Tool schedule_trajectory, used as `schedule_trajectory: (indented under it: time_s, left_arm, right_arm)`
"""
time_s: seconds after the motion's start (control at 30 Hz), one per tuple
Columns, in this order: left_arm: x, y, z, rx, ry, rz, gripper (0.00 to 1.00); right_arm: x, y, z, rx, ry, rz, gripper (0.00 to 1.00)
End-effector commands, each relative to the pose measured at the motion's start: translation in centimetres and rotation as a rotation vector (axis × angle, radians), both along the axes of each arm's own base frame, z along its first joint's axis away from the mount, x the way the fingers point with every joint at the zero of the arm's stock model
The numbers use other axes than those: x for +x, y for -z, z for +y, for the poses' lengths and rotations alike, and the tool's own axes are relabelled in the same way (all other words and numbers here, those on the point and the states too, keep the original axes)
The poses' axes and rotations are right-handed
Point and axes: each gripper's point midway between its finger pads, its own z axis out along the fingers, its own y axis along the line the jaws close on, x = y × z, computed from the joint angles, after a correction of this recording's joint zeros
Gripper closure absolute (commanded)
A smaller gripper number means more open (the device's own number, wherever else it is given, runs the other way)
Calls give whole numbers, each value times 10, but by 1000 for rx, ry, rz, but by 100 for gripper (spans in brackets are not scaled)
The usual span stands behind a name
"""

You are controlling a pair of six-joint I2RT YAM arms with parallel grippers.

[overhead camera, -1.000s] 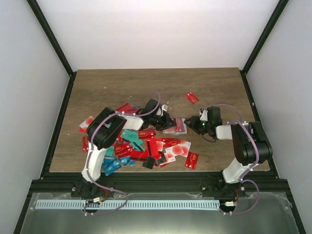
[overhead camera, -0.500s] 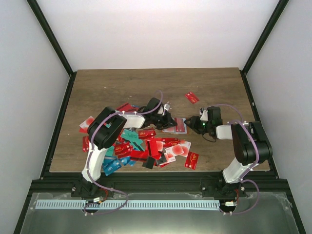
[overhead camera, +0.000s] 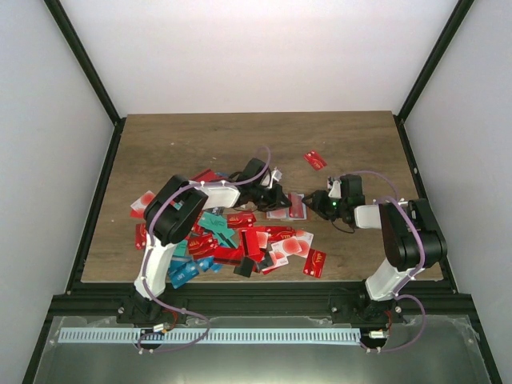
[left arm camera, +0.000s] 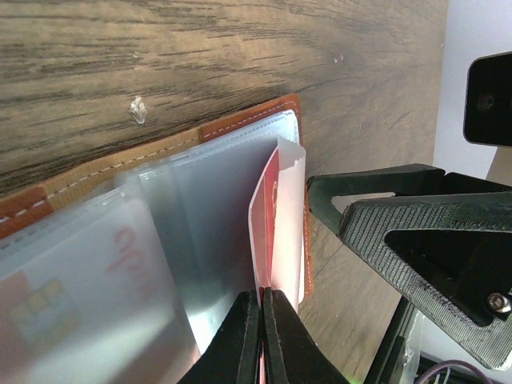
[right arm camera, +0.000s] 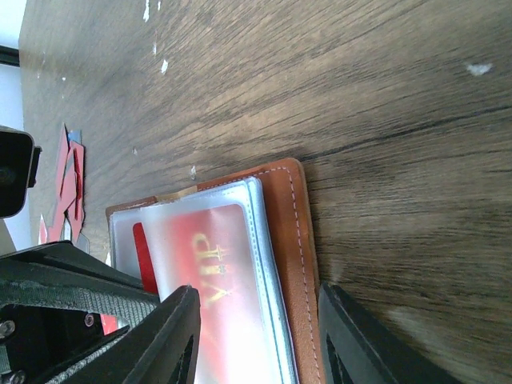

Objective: Put the credit cards into the card holder

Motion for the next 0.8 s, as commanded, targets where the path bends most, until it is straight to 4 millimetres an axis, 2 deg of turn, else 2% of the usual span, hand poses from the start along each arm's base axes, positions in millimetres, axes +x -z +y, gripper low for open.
schedule_trajectory:
  time_s: [0.0,0.23,0.3,0.57,0.77]
  left_arm:
    - [-12,30,3,64,14,63,96]
    - [-9,31,0,43,-2,68,96]
    - [-9,30,2,48,-8,61,93]
    - [-7,17,13,110,-19,10,72]
    - [-6,4,16,132,0,-21,63]
  right_arm:
    - [-9,15,-2,-15,-2,79,57]
    - [-9,12,-1,-8,-5,71,57]
    - [-9,10,-2,-11,-4,68,57]
    - [-7,3,-5,-30,7,50,57]
    - [-4,-6,-7,-43,12,32,57]
